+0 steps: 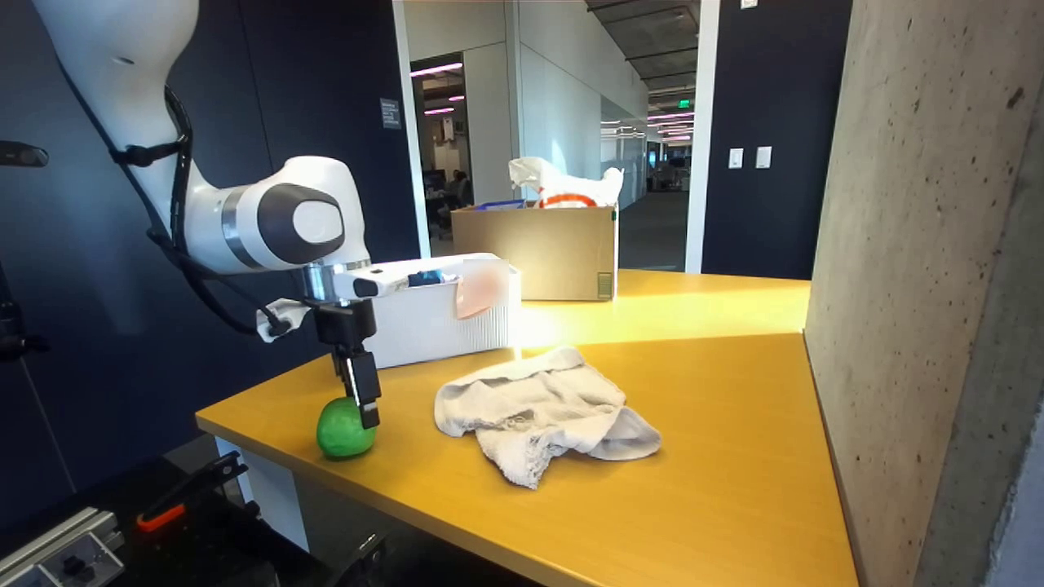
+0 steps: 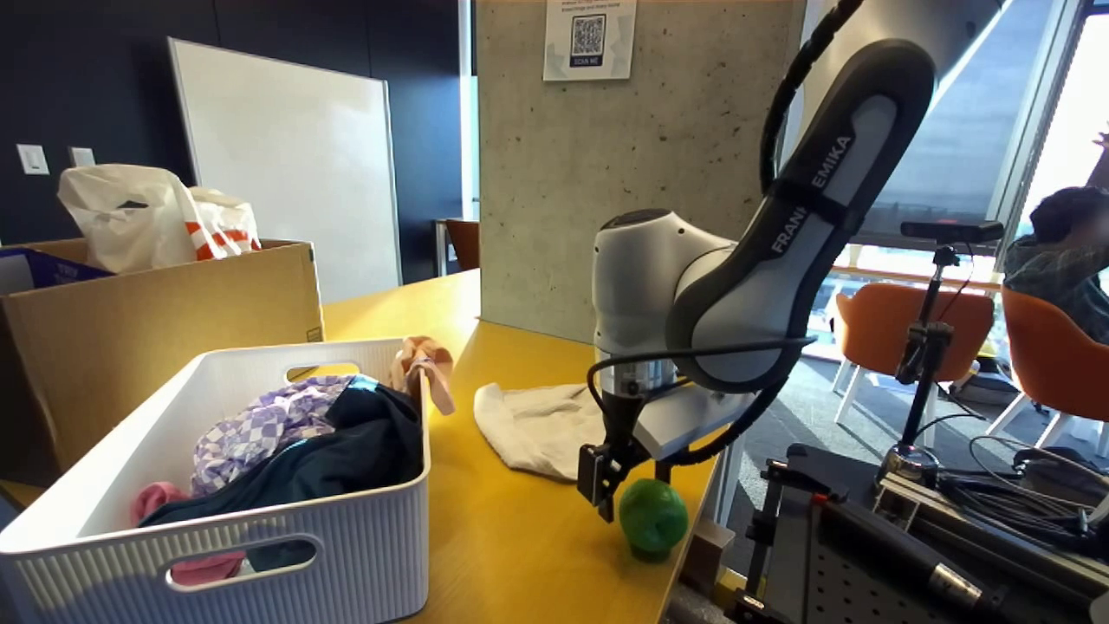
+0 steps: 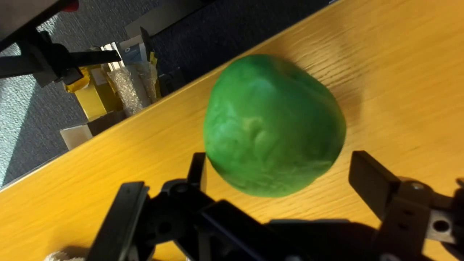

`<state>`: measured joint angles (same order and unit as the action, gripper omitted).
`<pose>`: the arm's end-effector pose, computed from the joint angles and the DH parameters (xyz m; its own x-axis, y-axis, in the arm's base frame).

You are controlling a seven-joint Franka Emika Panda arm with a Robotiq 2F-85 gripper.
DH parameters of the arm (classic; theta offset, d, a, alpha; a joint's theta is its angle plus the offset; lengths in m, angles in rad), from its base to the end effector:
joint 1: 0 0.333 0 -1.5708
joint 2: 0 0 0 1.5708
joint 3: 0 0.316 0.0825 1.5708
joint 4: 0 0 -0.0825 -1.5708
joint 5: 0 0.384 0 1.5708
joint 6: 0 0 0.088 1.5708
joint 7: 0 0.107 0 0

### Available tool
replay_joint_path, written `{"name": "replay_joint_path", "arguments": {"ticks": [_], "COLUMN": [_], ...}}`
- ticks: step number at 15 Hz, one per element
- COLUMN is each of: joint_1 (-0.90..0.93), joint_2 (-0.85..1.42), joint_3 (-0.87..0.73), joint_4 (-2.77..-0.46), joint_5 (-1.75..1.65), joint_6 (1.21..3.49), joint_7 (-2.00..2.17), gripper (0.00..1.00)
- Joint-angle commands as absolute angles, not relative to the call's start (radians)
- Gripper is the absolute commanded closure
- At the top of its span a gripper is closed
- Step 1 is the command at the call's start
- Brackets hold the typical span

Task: Put the apple on the towel and cover it, then put it in the basket

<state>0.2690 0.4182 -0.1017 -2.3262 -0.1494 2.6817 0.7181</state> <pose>0.5021 0.0866 0.1546 0.9184 -0.3954 0.0121 -0.3939 -0.9112 0.1203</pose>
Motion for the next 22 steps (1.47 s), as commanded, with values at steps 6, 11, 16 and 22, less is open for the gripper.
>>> {"name": "replay_joint_path", "arguments": {"ticks": [6, 11, 16, 22], "joint_1": [0.333, 0.287, 0.092, -0.085], "joint_2": [0.460, 0.344, 0.216, 0.328], "joint_3": [-0.094, -0.116, -0.119, -0.142], "joint_4": [-2.393, -2.424, -2.374, -2.070], "joint_5": [-0.086, -0.070, 0.043, 0.142], "joint_6": [2.816, 2.774, 2.685, 2.462], "joint_7": [0.775, 0.745, 0.582, 0.417], "gripper": [0.41, 0.42, 0.42, 0.42]}}
